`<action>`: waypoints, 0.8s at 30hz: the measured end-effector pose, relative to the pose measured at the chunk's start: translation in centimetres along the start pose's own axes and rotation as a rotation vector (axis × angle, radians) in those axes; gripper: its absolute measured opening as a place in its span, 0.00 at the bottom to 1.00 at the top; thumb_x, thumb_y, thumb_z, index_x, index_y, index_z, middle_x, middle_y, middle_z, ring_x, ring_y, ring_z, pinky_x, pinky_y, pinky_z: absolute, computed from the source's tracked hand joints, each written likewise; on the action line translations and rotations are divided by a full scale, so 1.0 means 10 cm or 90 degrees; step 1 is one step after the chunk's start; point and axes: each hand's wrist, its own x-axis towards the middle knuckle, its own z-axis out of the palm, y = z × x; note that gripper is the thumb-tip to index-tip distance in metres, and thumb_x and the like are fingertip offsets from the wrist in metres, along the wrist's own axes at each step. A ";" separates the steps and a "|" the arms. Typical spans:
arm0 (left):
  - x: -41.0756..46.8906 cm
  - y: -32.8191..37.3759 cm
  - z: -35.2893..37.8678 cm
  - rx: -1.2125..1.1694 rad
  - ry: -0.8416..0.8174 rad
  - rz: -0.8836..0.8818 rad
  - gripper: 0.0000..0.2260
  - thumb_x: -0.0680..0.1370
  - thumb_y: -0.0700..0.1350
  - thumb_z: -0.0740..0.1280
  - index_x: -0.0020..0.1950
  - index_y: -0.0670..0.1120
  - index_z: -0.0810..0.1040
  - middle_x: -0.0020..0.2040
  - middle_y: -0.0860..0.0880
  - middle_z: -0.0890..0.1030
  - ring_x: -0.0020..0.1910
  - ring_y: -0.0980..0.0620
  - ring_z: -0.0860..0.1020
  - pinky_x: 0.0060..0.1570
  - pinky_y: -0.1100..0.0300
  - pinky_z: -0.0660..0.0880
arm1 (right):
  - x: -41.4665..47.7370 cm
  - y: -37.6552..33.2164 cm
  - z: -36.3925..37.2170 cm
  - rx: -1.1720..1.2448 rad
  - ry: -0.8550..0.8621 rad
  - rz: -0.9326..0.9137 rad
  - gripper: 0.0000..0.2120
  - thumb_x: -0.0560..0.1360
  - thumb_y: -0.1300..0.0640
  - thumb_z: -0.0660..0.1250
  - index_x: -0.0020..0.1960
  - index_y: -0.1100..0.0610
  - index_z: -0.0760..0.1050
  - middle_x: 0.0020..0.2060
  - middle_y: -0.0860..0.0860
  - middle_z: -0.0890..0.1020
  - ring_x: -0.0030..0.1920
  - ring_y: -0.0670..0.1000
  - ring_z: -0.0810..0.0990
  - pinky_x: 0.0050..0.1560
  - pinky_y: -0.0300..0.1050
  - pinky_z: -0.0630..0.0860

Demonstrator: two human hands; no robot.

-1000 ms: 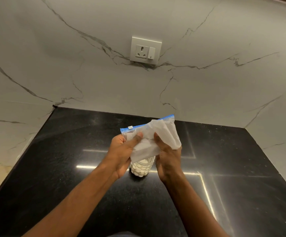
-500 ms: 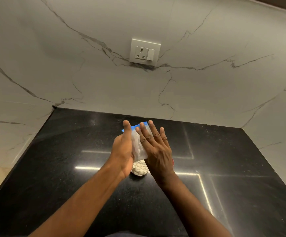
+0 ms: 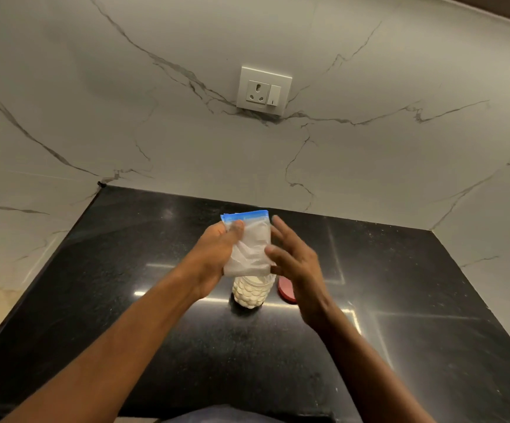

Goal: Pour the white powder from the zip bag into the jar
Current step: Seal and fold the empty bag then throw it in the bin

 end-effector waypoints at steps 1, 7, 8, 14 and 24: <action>0.00 0.01 -0.01 0.029 -0.020 -0.012 0.12 0.87 0.50 0.60 0.66 0.47 0.78 0.57 0.43 0.85 0.54 0.45 0.86 0.46 0.52 0.85 | 0.01 -0.07 -0.04 0.021 0.007 0.054 0.32 0.79 0.51 0.73 0.80 0.48 0.66 0.65 0.48 0.85 0.62 0.53 0.86 0.54 0.47 0.85; -0.01 0.06 -0.13 0.238 -0.197 -0.051 0.16 0.86 0.47 0.64 0.74 0.52 0.70 0.63 0.44 0.81 0.57 0.44 0.84 0.42 0.55 0.85 | 0.00 -0.19 -0.15 0.074 0.017 0.132 0.16 0.81 0.64 0.70 0.66 0.53 0.80 0.54 0.56 0.88 0.45 0.60 0.90 0.33 0.46 0.85; 0.01 0.06 -0.17 0.246 -0.216 -0.044 0.17 0.85 0.45 0.66 0.73 0.52 0.72 0.63 0.44 0.81 0.56 0.44 0.84 0.41 0.55 0.84 | -0.01 -0.18 -0.15 0.099 0.025 0.136 0.16 0.81 0.66 0.69 0.65 0.53 0.81 0.53 0.57 0.88 0.42 0.59 0.89 0.31 0.45 0.84; 0.04 0.01 -0.27 0.091 -0.188 0.000 0.16 0.83 0.34 0.65 0.56 0.51 0.88 0.51 0.44 0.89 0.42 0.51 0.88 0.33 0.62 0.83 | 0.04 -0.08 -0.05 0.243 0.106 0.195 0.21 0.81 0.72 0.62 0.43 0.55 0.89 0.44 0.61 0.89 0.33 0.55 0.87 0.26 0.40 0.79; 0.03 -0.13 -0.26 -0.051 -0.072 -0.081 0.18 0.70 0.44 0.79 0.55 0.36 0.85 0.63 0.35 0.83 0.54 0.40 0.88 0.47 0.54 0.85 | 0.13 0.04 -0.08 -0.006 0.101 0.002 0.26 0.78 0.80 0.56 0.33 0.60 0.82 0.57 0.59 0.84 0.56 0.62 0.85 0.43 0.50 0.87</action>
